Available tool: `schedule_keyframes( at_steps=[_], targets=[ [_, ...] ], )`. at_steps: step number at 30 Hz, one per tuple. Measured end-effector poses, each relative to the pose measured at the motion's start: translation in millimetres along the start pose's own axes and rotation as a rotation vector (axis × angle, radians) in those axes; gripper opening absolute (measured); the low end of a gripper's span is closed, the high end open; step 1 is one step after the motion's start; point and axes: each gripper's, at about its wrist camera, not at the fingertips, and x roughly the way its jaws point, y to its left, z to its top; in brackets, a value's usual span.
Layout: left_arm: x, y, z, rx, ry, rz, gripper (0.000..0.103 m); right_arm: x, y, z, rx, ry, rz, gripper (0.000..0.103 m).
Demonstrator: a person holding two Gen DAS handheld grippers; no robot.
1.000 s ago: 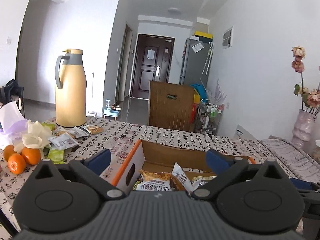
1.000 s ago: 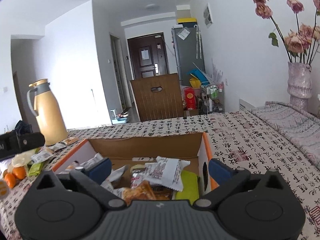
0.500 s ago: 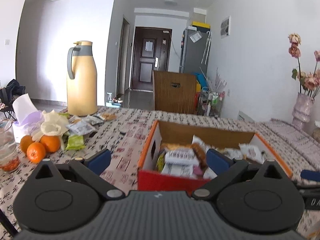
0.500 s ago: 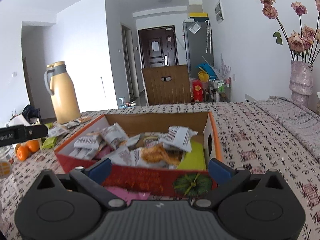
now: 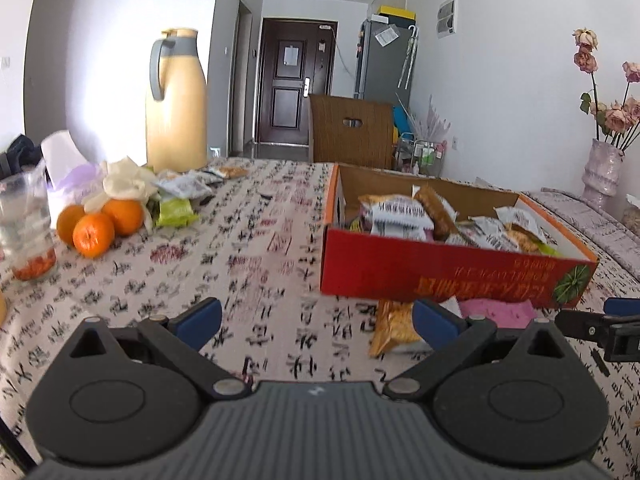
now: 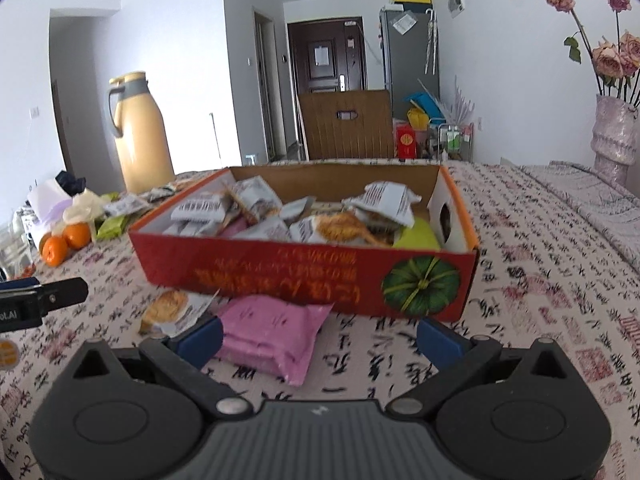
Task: Organize snacks
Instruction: 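Move both tools back toward the cracker and pink packets, then grasp the pink packet with the right tool while the left tool grasps the cracker packet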
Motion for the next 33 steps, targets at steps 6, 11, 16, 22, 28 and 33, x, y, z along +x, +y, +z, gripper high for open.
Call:
schedule_keyframes(
  at_steps=[6,11,16,22,28,33],
  targets=[
    [5.8,6.4,-5.7,-0.036,0.001,-0.042,0.103,11.1,13.1,0.7,-0.015,0.023,-0.005,0.103],
    [7.8,7.8,-7.8,-0.048,0.008,-0.056,0.103,33.1,28.3,13.4,-0.051,0.059,-0.012,0.103],
    [12.3,11.0,-7.9,-0.07,0.03,-0.055,0.103,64.8,42.1,21.0,-0.074,0.128,-0.035,0.103],
    [12.7,10.6,-8.5,-0.07,0.032,-0.059,0.103,89.0,45.4,20.5,-0.04,0.191,-0.057,0.103],
    [12.9,12.7,-8.7,-0.086,0.034,-0.06,0.103,98.6,48.4,14.9,-0.035,0.206,-0.086,0.103],
    [12.8,13.1,-8.8,-0.089,0.034,-0.059,0.103,97.4,49.9,11.3,-0.031,0.181,-0.093,0.103]
  ],
)
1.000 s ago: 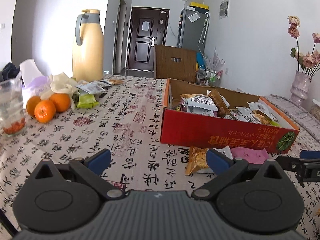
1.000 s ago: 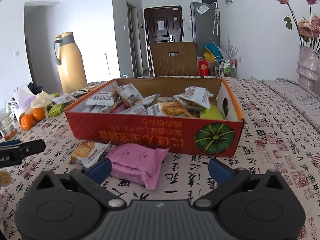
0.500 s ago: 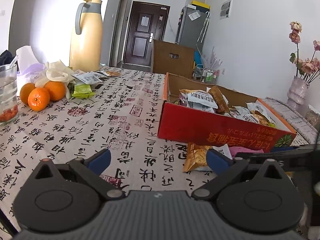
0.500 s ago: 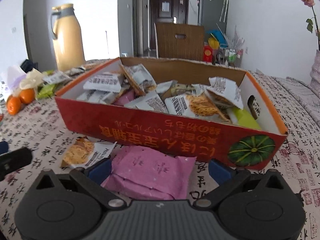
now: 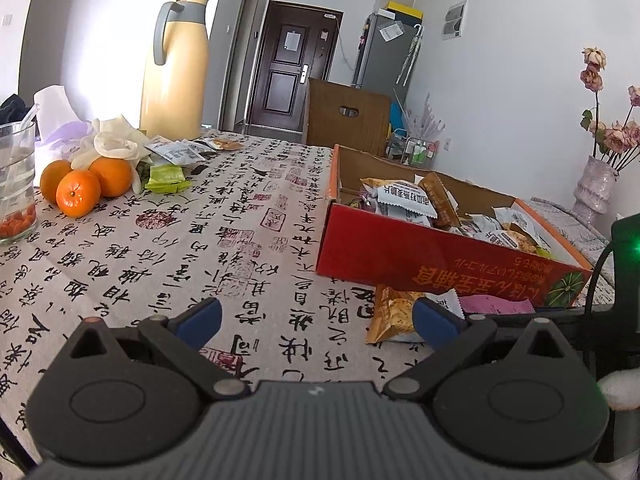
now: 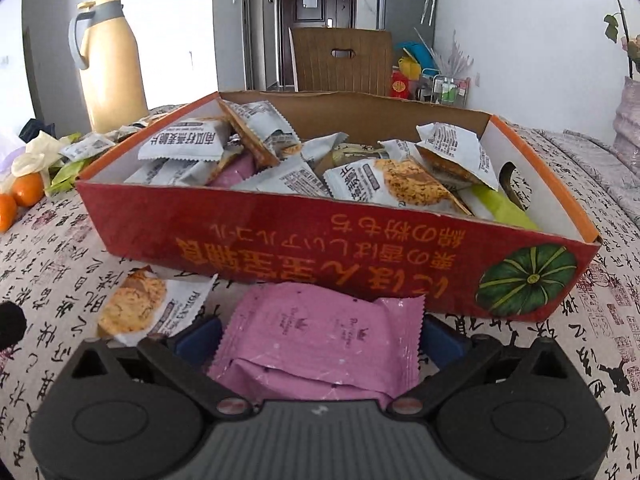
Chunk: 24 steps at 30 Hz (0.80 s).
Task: Organize snacks
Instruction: 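Grasp the pink packet with the right tool while the left tool grasps the cracker packet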
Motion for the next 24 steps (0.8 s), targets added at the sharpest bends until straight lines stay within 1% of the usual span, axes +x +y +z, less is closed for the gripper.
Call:
schedule_keyframes(
  at_steps=[6,10,11,13,15,21,24],
  targets=[
    [0.1,0.4,0.1,-0.004,-0.001,0.001,0.103,-1.8,-2.4,1.4,-0.012,0.012,0.013,0.102],
    [0.9,0.3,-0.2,-0.005,0.001,0.004,0.103,-9.7,-2.5,-0.3,-0.03,0.004,0.046,0.083],
    [0.8,0.1,-0.2,-0.005,0.001,0.006,0.103,-11.9,-3.3,-1.4,-0.031,-0.001,0.056,0.081],
    [0.9,-0.1,-0.3,-0.005,0.001,0.01,0.103,-16.4,-5.5,-4.0,-0.037,-0.012,0.069,0.071],
    [1.2,-0.3,-0.7,-0.004,0.005,0.015,0.103,-21.1,-8.2,-6.0,-0.04,-0.017,0.086,0.068],
    [3.0,-1.9,-0.6,0.003,0.014,0.031,0.103,-33.8,-20.3,-11.4,-0.001,-0.046,0.114,0.065],
    [6.4,-4.3,0.6,0.014,0.04,0.051,0.103,-44.9,-28.0,-13.8,0.019,-0.077,0.124,0.065]
  ],
)
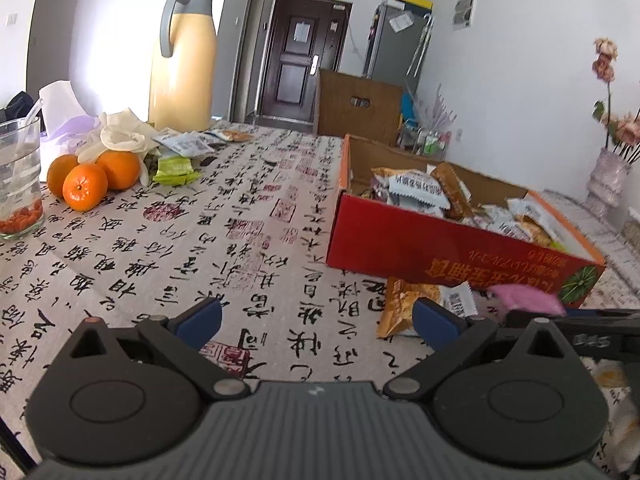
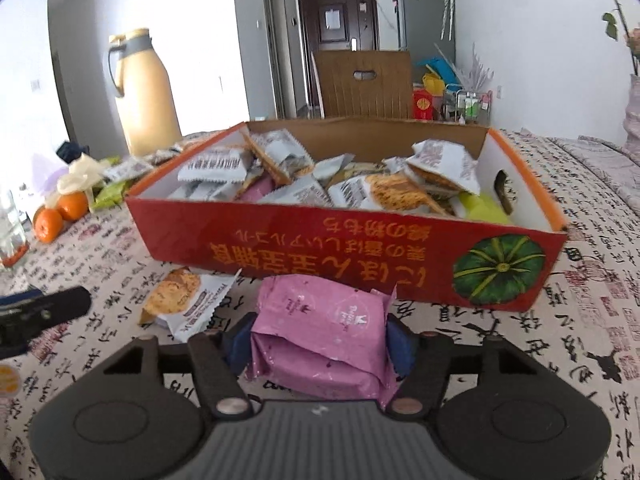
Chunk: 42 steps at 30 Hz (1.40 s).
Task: Organize snacks
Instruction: 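Grasp the pink packet with the right tool while the left tool grasps the cracker packet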
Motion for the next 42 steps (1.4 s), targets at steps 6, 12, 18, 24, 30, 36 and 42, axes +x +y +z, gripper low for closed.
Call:
schedule_keyframes(
  at_steps=[6,12,18,24,30,36,42],
  targets=[
    [0.2,-21.1,8.8,0.062,0.053,0.011,0.103,-20.2,-20.6,-7.6,0.025,-0.035,-0.015,0.065],
    [15.1,-50.5,23.5,0.105,0.094,-0.001,0.103,-34.8,-49.9,-15.4,0.068,-0.057,-0.06,0.065],
    [48.3,-77.8,26.5,0.12,0.189,0.013,0.103,-46.5,-78.1,-21.5,0.108,-0.081,-0.114,0.065],
    [69.7,-94.4,21.7,0.122,0.24,0.039,0.103,-55.2,-102.3,-27.2,0.144,-0.097,-0.156,0.065],
    [79.2,-93.8,17.8,0.101,0.27,0.092,0.102,-59.3,-120.8,-31.5,0.168,-0.102,-0.181,0.065],
    [78.1,-96.0,16.8,0.123,0.261,0.101,0.093,-61.2,-126.9,-34.5,0.178,-0.107,-0.187,0.066],
    [74.3,-101.2,17.9,0.146,0.242,0.092,0.069,-61.7,-125.9,-35.5,0.177,-0.111,-0.175,0.066]
  ],
)
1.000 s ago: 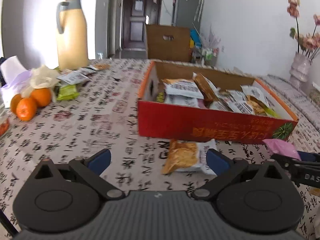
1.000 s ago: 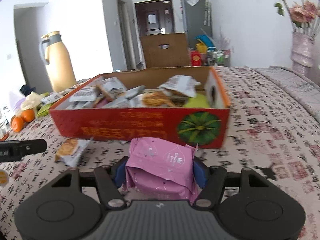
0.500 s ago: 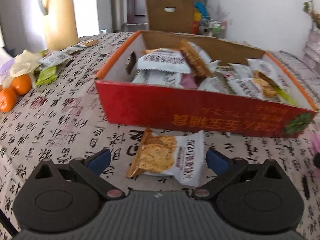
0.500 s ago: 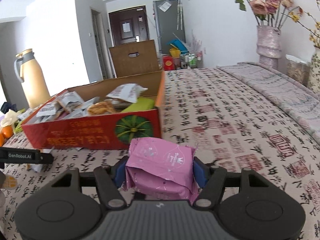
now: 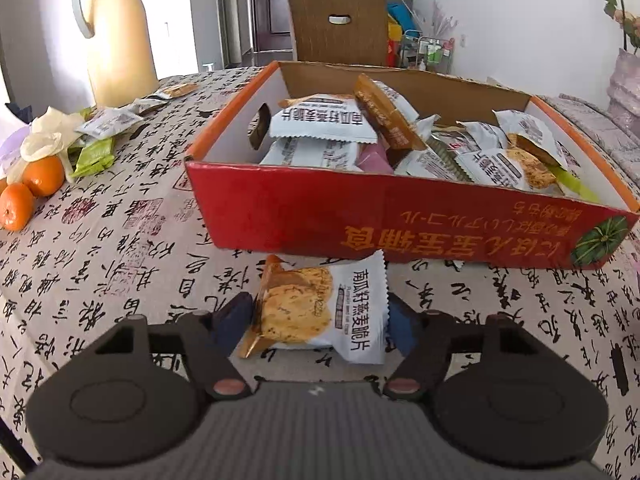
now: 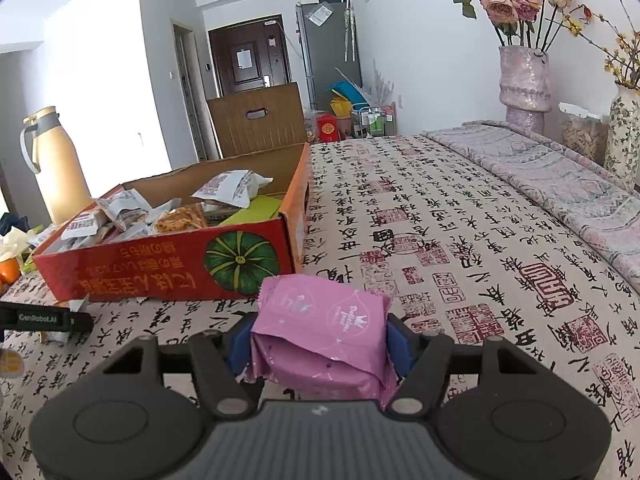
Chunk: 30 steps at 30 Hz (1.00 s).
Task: Organize snacks
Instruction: 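Carry both packets into the cardboard box and open both tools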
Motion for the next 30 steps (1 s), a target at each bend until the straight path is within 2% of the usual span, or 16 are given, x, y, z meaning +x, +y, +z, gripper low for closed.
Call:
schedule_keyframes(
  at_steps=[2,3,7,13,18,25,30],
  targets=[
    [-1.6,-2.1,-0.9,0.013,-0.01,-0.007,0.06,-0.2,0.2,0.3,0.001,-0.002,0.005,0.066],
    [-2.3,-2.2,-1.3,0.012,-0.015,-0.008,0.051,-0.1,0.5,0.5,0.001,-0.003,0.007,0.066],
    [-3.4,-0.3,-2.0,0.001,-0.026,-0.012,0.047,0.1,1.1,0.6,-0.003,-0.003,0.012,0.066],
    [-11.8,2.1,-5.5,0.004,-0.044,-0.033,0.045,-3.2,4.1,1.8,-0.01,-0.017,0.014,0.066],
    [-34.2,3.7,-5.4,0.012,-0.102,-0.066,0.045,-10.1,9.2,8.3,-0.025,-0.047,0.02,0.066],
    [-70.4,2.9,18.4,0.013,-0.238,-0.102,0.045,-17.7,28.1,29.9,-0.053,-0.116,0.059,0.066],
    [-78.8,-1.6,41.7,0.018,-0.295,-0.113,0.045,-12.3,49.4,53.1,-0.082,-0.16,0.095,0.066]
  ],
)
